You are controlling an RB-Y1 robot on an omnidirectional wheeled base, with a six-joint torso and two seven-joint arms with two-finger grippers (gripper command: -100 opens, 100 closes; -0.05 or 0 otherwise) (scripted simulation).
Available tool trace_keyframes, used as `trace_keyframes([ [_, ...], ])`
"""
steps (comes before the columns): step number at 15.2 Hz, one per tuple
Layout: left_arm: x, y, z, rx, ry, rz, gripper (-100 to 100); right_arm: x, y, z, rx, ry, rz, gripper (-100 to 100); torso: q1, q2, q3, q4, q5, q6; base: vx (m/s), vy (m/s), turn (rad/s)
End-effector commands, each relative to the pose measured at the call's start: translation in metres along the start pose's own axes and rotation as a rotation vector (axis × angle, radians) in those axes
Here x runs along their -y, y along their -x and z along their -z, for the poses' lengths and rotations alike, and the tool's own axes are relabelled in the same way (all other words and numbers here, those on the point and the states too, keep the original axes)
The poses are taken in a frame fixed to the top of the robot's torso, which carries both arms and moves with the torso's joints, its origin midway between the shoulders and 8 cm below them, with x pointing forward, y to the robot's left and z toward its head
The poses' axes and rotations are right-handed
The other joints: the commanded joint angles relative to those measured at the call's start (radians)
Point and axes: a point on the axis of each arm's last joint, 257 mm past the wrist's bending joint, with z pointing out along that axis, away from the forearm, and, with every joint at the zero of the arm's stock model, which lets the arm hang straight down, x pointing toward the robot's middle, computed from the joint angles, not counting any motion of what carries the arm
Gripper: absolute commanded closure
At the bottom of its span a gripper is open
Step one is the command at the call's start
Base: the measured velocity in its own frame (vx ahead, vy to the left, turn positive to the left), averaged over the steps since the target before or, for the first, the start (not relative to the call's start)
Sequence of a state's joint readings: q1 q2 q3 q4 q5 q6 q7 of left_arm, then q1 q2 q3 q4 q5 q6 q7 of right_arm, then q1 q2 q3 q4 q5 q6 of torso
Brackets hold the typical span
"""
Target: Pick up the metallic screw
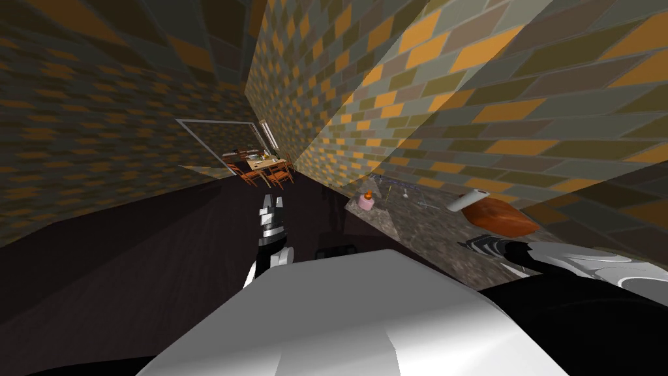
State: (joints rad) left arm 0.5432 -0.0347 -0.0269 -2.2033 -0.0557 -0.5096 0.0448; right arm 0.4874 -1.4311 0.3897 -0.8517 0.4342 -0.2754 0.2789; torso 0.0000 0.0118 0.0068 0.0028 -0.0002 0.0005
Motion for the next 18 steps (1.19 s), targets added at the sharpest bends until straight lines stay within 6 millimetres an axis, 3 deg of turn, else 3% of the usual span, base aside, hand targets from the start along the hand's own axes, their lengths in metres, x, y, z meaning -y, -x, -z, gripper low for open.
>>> trace_keyframes([
  [1, 0.000, 0.000, 0.000, 0.000, 0.000, 0.000, 0, 0.005, -0.004, -0.001, -0.011, -0.009, -0.008, -100, 0.000, 0.000, 0.000, 0.000, 0.000, 0.000, -0.073, -0.009, 0.024],
  [4, 0.000, 0.000, 0.000, 0.000, 0.000, 0.000, 0, 0.006, -0.010, -0.005, -0.024, -0.014, -0.027, -100, 0.002, -0.002, -0.001, 0.000, 0.001, 0.000, -0.072, 0.004, 0.101],
  [5, 0.000, 0.000, 0.000, 0.000, 0.000, 0.000, 0, -0.001, -0.012, -0.010, -0.031, 0.001, -0.040, -100, 0.002, -0.003, -0.001, 0.000, 0.001, 0.000, -0.062, 0.003, 0.136],
  [9, 0.000, 0.000, 0.000, 0.000, 0.000, 0.000, 0, 0.010, -0.018, -0.011, -0.048, -0.023, -0.060, -100, 0.000, -0.003, -0.002, -0.001, 0.000, -0.001, -0.076, -0.003, 0.116],
  [10, 0.000, 0.000, 0.000, 0.000, 0.000, 0.000, 0, 0.001, -0.020, -0.016, -0.052, -0.006, -0.073, -100, -0.001, -0.002, -0.001, -0.001, -0.001, -0.001, -0.104, -0.003, 0.177],
  [12, 0.000, 0.000, 0.000, 0.000, 0.000, 0.000, 0, 0.012, -0.021, -0.014, -0.059, -0.028, -0.075, -100, -0.001, -0.002, -0.001, 0.000, -0.002, -0.001, -0.088, 0.004, 0.091],
  [16, 0.000, 0.000, 0.000, 0.000, 0.000, 0.000, 0, 0.008, -0.022, -0.021, -0.073, -0.021, -0.095, -100, -0.003, -0.005, -0.003, -0.001, -0.003, -0.002, -0.066, -0.001, 0.115],
  [18, 0.000, 0.000, 0.000, 0.000, 0.000, 0.000, 0, 0.016, -0.023, -0.019, -0.077, -0.040, -0.099, -100, -0.004, -0.005, -0.003, -0.001, -0.004, -0.003, -0.072, 0.003, 0.092],
])
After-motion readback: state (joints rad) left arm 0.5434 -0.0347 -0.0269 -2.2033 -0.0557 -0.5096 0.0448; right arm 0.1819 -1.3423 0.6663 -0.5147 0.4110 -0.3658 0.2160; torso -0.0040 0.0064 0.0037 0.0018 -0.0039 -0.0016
